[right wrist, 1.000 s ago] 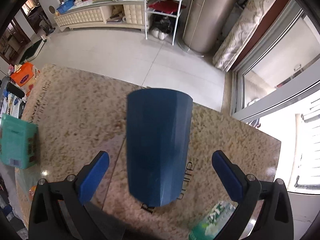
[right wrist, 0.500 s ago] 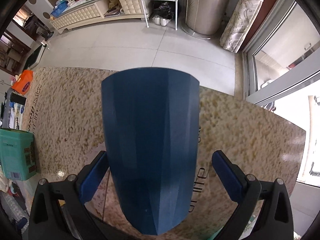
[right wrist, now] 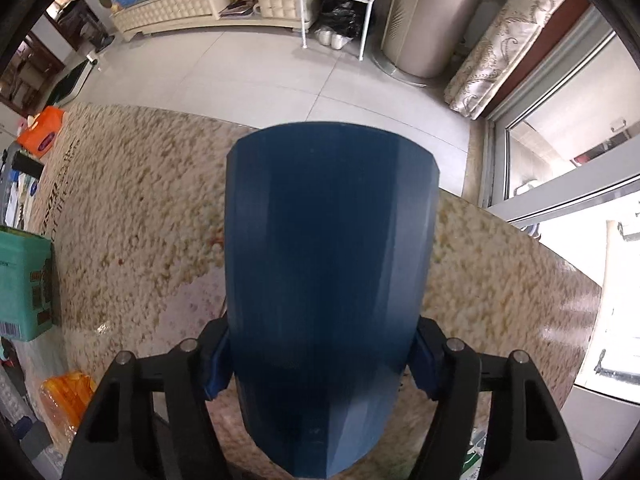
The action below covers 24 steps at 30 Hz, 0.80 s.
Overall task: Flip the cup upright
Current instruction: 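Close the right gripper around the blue cup's body, then lift the blue cup with the right gripper and rotate it upright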
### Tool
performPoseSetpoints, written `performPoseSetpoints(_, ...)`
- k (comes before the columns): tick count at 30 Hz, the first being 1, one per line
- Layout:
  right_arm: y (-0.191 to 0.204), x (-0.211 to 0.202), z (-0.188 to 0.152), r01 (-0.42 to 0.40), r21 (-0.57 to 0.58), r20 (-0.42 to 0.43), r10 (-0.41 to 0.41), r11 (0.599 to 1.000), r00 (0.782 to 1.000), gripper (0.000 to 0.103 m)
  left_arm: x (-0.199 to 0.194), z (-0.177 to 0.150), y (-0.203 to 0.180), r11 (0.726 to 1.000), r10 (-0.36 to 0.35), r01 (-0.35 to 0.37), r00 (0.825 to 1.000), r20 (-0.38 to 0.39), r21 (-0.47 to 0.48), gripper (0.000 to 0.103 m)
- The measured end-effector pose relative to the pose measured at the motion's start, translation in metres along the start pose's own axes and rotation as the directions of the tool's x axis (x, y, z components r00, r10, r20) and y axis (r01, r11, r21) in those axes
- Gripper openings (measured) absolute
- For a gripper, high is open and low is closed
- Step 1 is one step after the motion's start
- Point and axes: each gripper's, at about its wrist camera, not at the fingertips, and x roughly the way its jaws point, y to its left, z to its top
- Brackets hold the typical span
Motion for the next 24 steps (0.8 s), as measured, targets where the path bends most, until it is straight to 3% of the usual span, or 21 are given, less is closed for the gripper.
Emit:
performPoseSetpoints(5, 0.003, -0.003, -0.003, -0.006, 0.001, 0.008, 0.006, 1.0, 1.0, 0.068, -0.008, -0.006, 0.005, 1.0, 0.009, -0.009, 1.0, 0.005, 0.009, 0.103)
performPoseSetpoints(12, 0.015, -0.039, -0.013, -0.032, 0.035, 0.051, 0.03, 0.999, 0.998, 0.068, -0.027, -0.008, 0.014, 1.0, 0.004, -0.004, 0.999, 0.035, 0.005, 0.103)
performPoseSetpoints(24, 0.027, -0.154, -0.053, -0.071, 0.063, 0.182, 0.059, 0.995, 0.982, 0.068, -0.076, -0.012, 0.017, 0.995, -0.058, 0.046, 0.989, 0.136, 0.089, 0.103)
